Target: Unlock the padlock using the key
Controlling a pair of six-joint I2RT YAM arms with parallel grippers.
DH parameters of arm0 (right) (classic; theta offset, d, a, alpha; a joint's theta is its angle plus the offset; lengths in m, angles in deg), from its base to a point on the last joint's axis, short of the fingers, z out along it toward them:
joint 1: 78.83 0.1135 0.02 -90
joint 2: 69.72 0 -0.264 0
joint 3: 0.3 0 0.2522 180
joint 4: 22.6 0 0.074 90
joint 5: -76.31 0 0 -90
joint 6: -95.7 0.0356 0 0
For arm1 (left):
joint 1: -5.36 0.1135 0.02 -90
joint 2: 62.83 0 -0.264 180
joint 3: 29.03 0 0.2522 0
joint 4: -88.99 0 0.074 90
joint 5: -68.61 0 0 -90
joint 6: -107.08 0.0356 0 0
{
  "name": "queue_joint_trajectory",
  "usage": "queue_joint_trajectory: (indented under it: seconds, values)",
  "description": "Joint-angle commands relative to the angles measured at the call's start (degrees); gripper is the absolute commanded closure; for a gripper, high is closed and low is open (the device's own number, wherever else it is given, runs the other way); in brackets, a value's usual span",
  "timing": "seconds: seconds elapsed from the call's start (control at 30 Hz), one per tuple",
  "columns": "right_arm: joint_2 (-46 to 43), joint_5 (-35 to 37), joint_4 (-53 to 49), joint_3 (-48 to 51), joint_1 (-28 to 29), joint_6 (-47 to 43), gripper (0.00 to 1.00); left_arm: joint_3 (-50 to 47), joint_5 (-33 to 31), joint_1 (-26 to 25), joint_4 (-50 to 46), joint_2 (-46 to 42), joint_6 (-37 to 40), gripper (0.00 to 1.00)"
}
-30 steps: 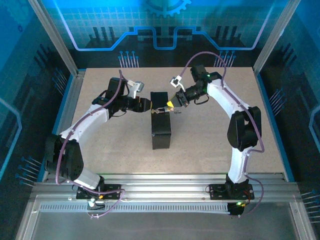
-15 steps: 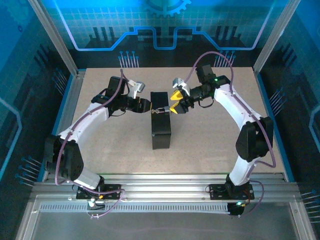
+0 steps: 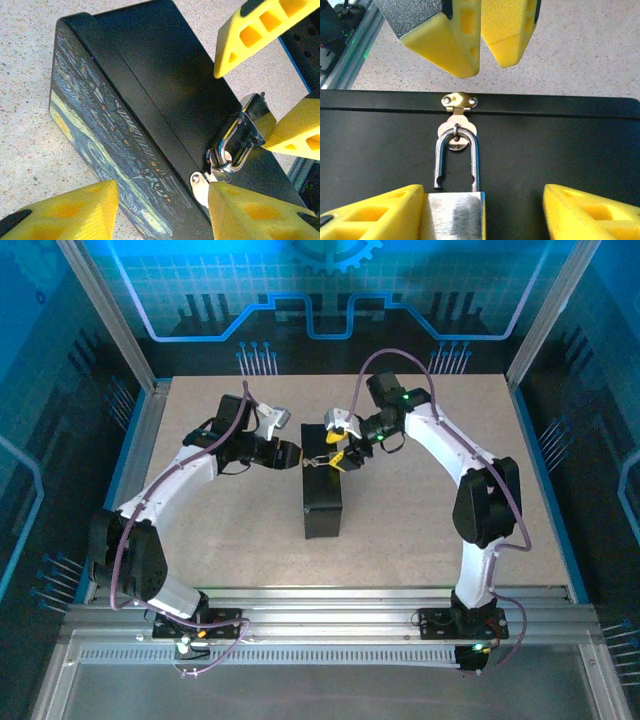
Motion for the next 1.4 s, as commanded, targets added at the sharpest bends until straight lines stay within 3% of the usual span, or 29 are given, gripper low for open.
queue_joint_trajectory:
  seconds: [0.0, 0.23, 0.57, 0.9, 1.1, 1.27, 1.37]
  values:
    - [1.3, 0.0, -5.4, -2.5, 0.4, -3.9, 0.42, 1.7, -0.7, -0.2, -1.8, 0.7, 1.4, 0.48]
    - [1.6, 1.1, -9.2, -2.5, -0.9, -4.0, 0.6, 2.6, -0.7, 0.0, -2.0, 0.9, 1.5, 0.48]
    - [1.2, -4.8, -13.7, -5.4, -2.7, -2.3, 0.83, 2.9, -0.4, 0.1, -2.0, 0.7, 0.5, 0.48]
    - [1.2, -10.9, -16.5, -7.3, -2.8, 0.4, 0.92, 2.8, 0.0, 0.0, -1.8, 0.5, 0.1, 0.48]
    - [2.6, -14.5, -14.8, -9.4, -2.6, 16.2, 0.96, 1.3, 1.4, -0.1, 0.5, 0.8, -2.3, 0.49]
    - [-3.9, -14.5, 1.7, 2.2, -0.6, 35.9, 0.97, 0.4, 1.8, -0.8, 2.4, 1.3, -3.3, 0.49]
    - [-5.6, -11.8, 5.4, 5.5, -0.5, 44.1, 0.97, 0.9, 1.8, -1.3, 2.1, 2.1, -3.8, 0.49]
